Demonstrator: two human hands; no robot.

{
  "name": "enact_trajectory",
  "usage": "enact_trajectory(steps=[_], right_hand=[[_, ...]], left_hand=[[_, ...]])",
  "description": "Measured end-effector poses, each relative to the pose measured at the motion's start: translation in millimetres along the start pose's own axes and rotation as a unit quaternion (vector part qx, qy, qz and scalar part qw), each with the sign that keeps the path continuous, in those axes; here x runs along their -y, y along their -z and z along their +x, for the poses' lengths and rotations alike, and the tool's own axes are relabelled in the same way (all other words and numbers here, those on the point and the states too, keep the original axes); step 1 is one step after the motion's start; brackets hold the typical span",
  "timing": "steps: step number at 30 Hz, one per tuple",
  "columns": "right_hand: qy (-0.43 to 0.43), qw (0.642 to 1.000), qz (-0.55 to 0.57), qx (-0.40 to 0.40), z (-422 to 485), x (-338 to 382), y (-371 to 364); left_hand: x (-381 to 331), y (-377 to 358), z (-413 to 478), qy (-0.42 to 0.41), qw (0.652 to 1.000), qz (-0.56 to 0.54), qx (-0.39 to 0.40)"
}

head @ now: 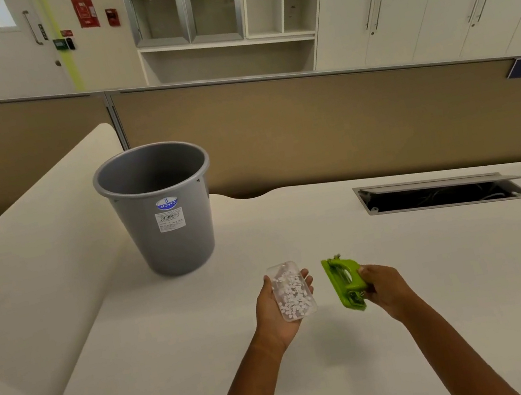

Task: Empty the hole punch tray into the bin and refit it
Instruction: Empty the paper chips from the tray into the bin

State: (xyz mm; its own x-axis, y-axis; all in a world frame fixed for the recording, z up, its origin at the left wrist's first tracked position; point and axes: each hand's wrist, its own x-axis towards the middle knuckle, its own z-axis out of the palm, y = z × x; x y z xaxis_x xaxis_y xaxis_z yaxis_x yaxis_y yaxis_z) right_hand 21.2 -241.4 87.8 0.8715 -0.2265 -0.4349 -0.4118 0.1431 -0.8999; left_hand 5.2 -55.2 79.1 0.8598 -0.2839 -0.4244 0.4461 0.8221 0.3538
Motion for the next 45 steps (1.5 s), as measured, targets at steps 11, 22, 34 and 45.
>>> enact_trajectory(steps=[11,22,34,45], right_hand=[[0.012,0.976,-0.176,-0.130,27.1,-52.1,11.3],[0.011,0.967,-0.208,-0.148,29.7,-64.1,10.5],[0.087,0.936,-0.287,-0.185,11.2,-47.9,3.3],[-0.174,0.947,0.205,0.177,-57.0,-16.0,-70.4]], left_hand=[[-7.6,1.7,1.2,-0.011,1.000,0.004,-0.003],[-9.0,1.8,2.6,-0.012,1.000,0.019,-0.008],[-12.5,-6.7,2.3,-0.027,0.997,0.068,-0.010],[-4.3,-14.0,-0.4,-0.066,0.974,0.185,-0.114]])
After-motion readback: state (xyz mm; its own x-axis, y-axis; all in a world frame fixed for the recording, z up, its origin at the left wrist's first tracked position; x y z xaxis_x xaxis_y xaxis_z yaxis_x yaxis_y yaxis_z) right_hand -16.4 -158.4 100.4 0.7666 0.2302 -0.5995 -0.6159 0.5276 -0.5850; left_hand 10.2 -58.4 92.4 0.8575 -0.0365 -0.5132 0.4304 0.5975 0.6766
